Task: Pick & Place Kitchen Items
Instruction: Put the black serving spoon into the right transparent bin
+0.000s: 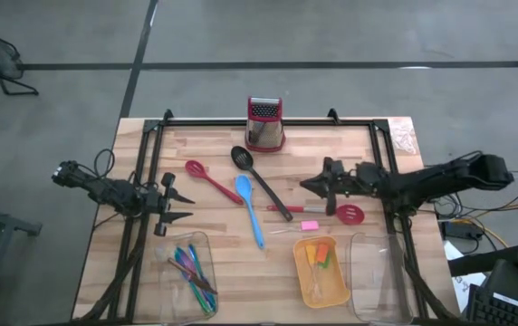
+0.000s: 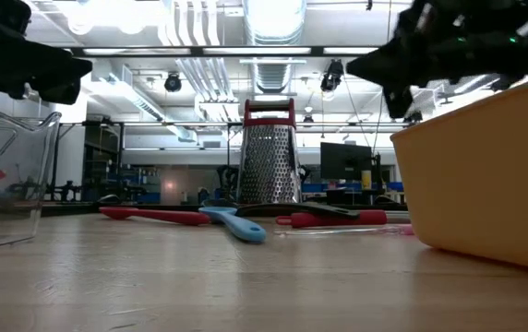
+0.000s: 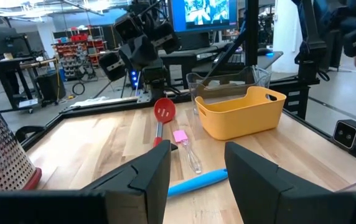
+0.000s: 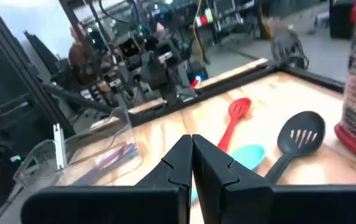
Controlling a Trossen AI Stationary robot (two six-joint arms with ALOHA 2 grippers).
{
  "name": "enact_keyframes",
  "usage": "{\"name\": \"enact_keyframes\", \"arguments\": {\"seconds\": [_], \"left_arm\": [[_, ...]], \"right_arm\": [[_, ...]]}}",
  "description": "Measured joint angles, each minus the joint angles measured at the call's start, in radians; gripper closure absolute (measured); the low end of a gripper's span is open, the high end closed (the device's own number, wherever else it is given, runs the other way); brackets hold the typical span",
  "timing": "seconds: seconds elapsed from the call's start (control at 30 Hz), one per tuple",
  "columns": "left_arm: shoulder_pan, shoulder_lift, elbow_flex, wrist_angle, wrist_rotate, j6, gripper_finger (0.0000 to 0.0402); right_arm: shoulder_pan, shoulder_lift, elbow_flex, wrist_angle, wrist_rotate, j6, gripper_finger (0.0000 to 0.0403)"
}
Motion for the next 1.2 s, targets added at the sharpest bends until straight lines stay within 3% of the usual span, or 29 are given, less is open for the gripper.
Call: {"name": "enact_keyframes", "arguments": {"seconds": [0.3, 0.43, 0.57, 0.9, 1.2], "left_arm": [[0.000, 0.000, 0.000, 0.003, 0.000, 0.000, 0.0243], [0.000, 0.000, 0.000, 0.004, 0.000, 0.000, 0.0243], [0.000, 0.000, -0.001, 0.007, 0.000, 0.000, 0.0243], [0.000, 0.005, -0.002, 0.015, 0.000, 0.000, 0.0243], [0.000, 0.007, -0.002, 0.016, 0.000, 0.000, 0.0243]], "right_arm": [[0.004, 0.230, 0.335, -0.439, 0.016, -0.004, 0.0394], [0.004, 0.323, 0.504, -0.732, 0.138, -0.005, 0.0375], [0.000, 0.423, 0.645, -0.931, 0.232, -0.002, 0.0330], [0.000, 0.693, 0.902, -1.016, 0.245, -0.028, 0.0194], [0.000, 0.893, 1.057, -1.143, 0.248, -0.027, 0.0163]]}}
